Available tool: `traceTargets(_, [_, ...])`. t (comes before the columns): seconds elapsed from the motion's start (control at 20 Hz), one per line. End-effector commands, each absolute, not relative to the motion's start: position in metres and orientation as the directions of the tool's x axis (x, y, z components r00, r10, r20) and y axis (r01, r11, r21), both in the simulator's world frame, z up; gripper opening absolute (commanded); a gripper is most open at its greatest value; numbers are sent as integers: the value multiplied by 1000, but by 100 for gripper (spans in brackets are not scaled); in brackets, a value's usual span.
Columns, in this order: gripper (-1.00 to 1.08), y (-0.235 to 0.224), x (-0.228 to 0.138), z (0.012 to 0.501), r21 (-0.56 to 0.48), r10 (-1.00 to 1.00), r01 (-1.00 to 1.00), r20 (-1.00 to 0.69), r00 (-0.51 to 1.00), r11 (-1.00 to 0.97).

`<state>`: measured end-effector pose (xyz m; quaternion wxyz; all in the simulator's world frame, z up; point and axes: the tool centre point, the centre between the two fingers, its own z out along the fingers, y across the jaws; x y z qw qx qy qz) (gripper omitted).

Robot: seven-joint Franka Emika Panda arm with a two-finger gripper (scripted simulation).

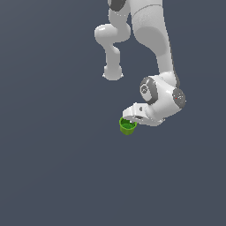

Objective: Pick up the object and move it to a goal position.

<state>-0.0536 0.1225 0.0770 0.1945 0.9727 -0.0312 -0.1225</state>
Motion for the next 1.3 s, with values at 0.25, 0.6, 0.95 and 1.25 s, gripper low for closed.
traceTargets(0.25, [-100, 98, -52, 84, 350, -46, 12, -158, 986, -937])
traceTargets(0.6, [-100, 68, -49, 91, 309, 28, 49, -70, 997, -950])
traceTargets(0.95, [-100, 38, -44, 97, 270, 99, 89, 23, 995, -959])
traceTargets(1.25, [-100, 11, -38, 102, 241, 156, 127, 105, 982, -962])
